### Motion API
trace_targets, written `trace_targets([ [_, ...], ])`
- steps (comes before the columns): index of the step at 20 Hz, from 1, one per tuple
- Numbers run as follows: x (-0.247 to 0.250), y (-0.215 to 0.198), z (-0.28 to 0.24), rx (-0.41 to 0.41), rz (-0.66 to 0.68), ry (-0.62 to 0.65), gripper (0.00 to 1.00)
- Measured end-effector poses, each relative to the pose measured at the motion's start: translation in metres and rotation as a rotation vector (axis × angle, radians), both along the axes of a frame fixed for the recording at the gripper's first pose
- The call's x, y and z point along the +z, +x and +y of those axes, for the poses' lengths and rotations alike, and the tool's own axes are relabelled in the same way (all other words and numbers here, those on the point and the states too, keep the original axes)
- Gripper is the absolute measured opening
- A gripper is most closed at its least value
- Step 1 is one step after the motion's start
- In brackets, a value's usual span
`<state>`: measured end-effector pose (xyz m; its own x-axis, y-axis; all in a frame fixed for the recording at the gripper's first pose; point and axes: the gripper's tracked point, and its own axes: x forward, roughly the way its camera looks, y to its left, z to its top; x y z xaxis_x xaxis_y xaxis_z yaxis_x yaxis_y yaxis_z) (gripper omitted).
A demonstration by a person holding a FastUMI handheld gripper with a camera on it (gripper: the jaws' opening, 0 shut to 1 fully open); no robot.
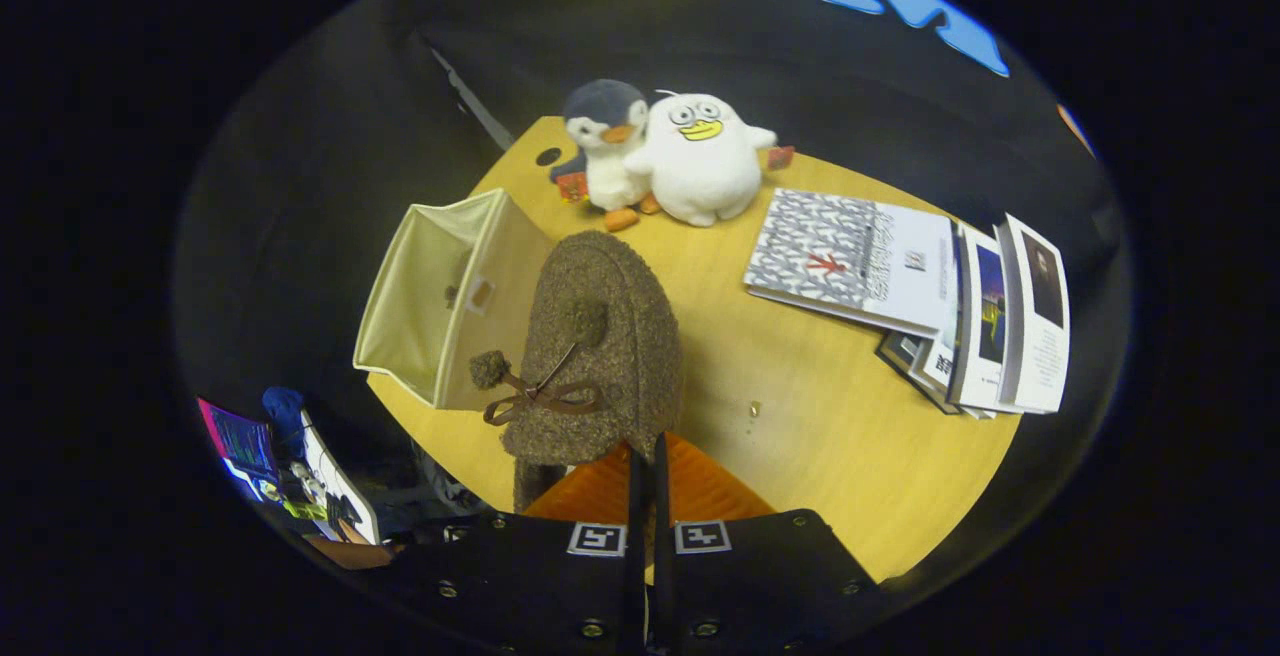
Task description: Open the storage box then place both shoes into the box .Put the left shoe in first, then the right shoe, with the right side of both shoes facing outward in a uniform manner.
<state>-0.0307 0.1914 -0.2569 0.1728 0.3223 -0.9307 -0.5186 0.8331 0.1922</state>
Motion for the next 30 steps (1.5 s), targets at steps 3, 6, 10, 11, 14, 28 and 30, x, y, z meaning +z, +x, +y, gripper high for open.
trace_targets([
  [3, 0.016, 0.008, 0.058, 0.084, -0.013, 0.018, 0.04],
  [6, 0.02, 0.014, 0.114, 0.158, -0.026, 0.021, 0.04],
  [10, 0.011, 0.015, 0.177, 0.232, -0.009, 0.015, 0.04],
  [11, 0.01, 0.013, 0.191, 0.247, -0.001, 0.011, 0.04],
  [14, -0.006, 0.01, 0.223, 0.285, 0.021, -0.006, 0.04],
  [28, -0.025, 0.019, 0.276, 0.248, 0.02, 0.05, 0.99],
  [30, -0.003, 0.022, 0.267, 0.188, -0.011, 0.119, 1.0],
])
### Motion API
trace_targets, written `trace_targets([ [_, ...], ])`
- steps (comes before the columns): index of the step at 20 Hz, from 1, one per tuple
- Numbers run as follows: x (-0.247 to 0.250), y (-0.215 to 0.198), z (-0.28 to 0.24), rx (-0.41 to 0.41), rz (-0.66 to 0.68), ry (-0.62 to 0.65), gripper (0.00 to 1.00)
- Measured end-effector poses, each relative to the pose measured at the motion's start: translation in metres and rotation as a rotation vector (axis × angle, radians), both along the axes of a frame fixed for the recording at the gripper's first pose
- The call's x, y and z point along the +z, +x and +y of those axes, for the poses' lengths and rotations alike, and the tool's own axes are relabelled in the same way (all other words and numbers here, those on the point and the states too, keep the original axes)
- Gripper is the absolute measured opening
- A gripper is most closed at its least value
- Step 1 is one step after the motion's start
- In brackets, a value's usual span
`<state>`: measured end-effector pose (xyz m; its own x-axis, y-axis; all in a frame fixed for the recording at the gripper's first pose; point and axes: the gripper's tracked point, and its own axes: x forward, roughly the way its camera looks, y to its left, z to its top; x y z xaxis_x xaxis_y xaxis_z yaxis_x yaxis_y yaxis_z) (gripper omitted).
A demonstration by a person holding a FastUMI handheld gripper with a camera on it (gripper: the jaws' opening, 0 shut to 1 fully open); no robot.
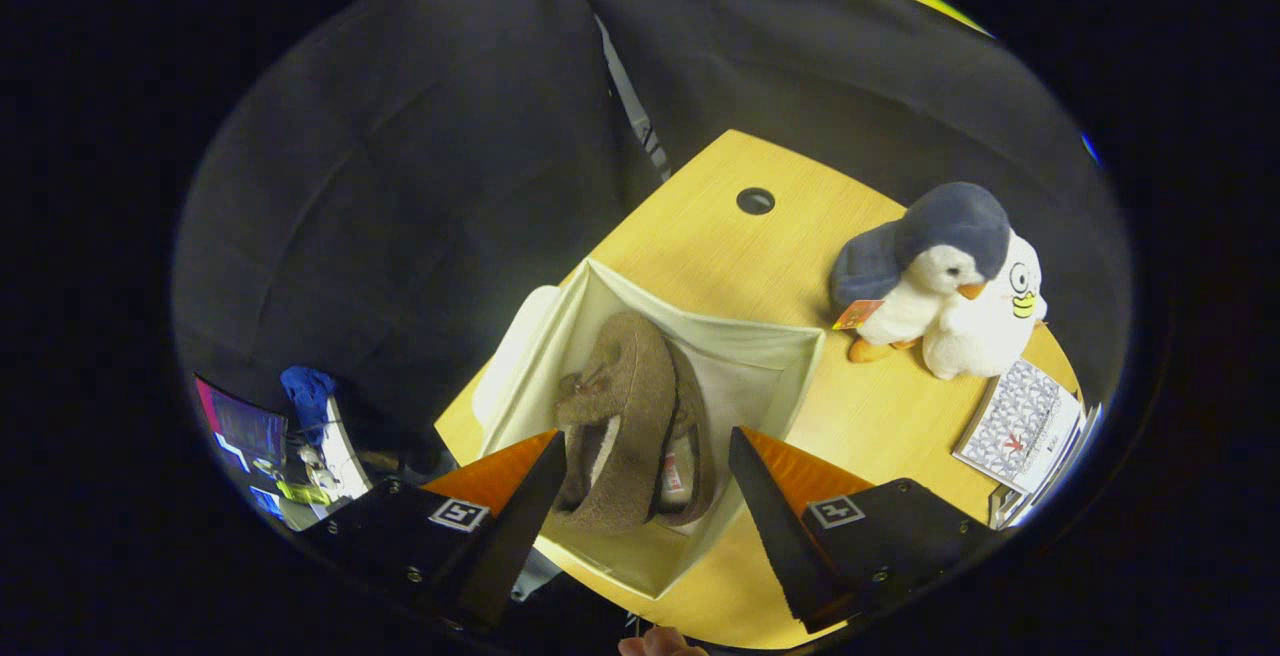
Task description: Open the storage box then place both shoes into the box .Put the left shoe in first, then the right shoe, with the right side of both shoes facing outward in a uniform manner.
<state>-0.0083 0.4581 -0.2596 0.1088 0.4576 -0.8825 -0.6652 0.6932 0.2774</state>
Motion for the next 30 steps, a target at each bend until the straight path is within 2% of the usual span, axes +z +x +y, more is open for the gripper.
trace_targets([
  [3, 0.034, 0.017, -0.036, -0.11, -0.086, 0.093, 1.0],
  [6, 0.063, 0.031, -0.092, -0.221, -0.186, 0.13, 1.0],
  [8, 0.087, 0.047, -0.131, -0.317, -0.305, 0.153, 1.0],
  [12, 0.148, 0.079, -0.213, -0.508, -0.649, 0.189, 1.0],
  [16, 0.188, 0.075, -0.269, -0.672, -0.821, 0.288, 1.0],
  [22, 0.236, 0.047, -0.334, -0.78, -1.049, 0.345, 0.99],
  [30, 0.262, 0.01, -0.376, -0.873, -1.156, 0.291, 0.99],
])
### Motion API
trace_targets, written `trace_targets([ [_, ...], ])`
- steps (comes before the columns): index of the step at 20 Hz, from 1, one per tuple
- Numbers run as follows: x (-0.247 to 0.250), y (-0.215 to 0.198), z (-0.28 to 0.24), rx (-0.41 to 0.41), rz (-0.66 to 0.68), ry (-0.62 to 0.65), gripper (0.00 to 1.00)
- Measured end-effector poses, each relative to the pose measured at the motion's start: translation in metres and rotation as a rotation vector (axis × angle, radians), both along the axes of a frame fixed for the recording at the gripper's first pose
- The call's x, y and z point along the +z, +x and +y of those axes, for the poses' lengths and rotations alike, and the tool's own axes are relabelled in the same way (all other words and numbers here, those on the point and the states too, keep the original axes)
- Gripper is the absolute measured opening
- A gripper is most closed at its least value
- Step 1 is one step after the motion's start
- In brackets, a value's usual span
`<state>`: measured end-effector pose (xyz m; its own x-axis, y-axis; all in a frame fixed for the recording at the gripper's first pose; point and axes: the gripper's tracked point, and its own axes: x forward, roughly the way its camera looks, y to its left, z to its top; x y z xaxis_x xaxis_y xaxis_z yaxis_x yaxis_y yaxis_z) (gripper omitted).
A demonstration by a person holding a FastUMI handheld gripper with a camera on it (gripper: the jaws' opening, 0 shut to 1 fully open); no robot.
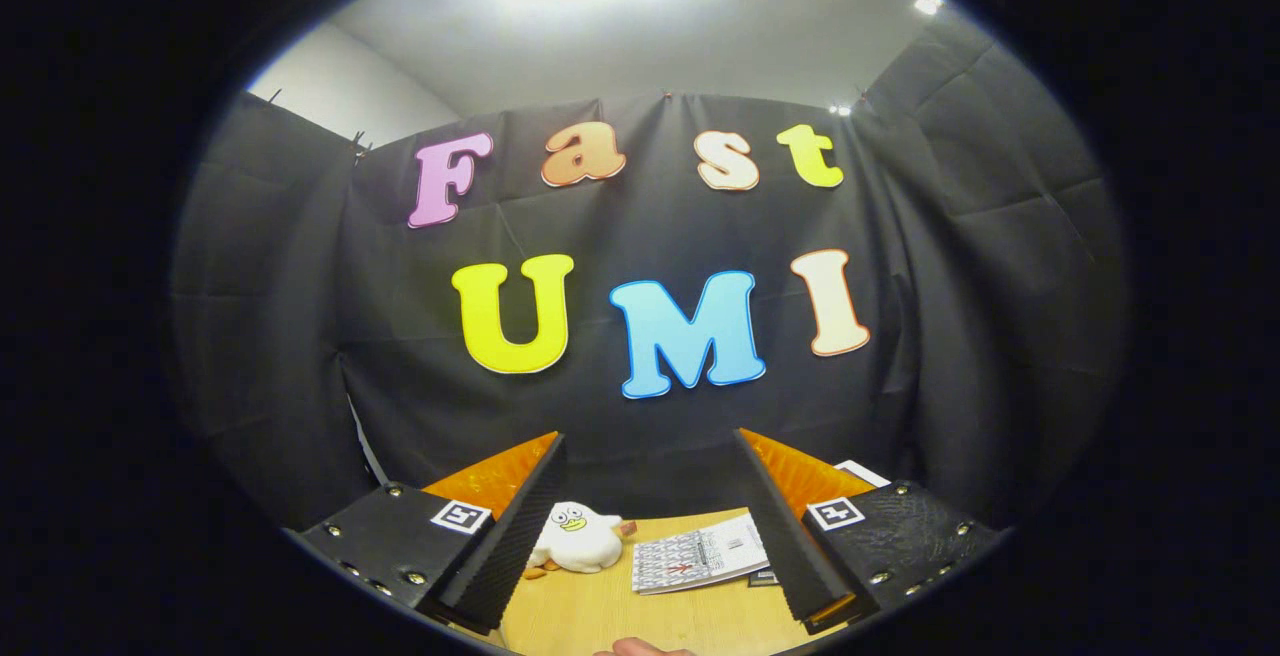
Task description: Open the storage box then place both shoes into the box .Put the left shoe in first, then the right shoe, with the right side of both shoes facing outward in a uniform manner.
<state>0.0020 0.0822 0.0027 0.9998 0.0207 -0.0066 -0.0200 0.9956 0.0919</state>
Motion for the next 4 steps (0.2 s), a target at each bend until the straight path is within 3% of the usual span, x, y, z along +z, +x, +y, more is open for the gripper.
trace_targets([
  [4, -0.004, -0.02, -0.008, -0.024, 0.0, -0.031, 0.99],
])
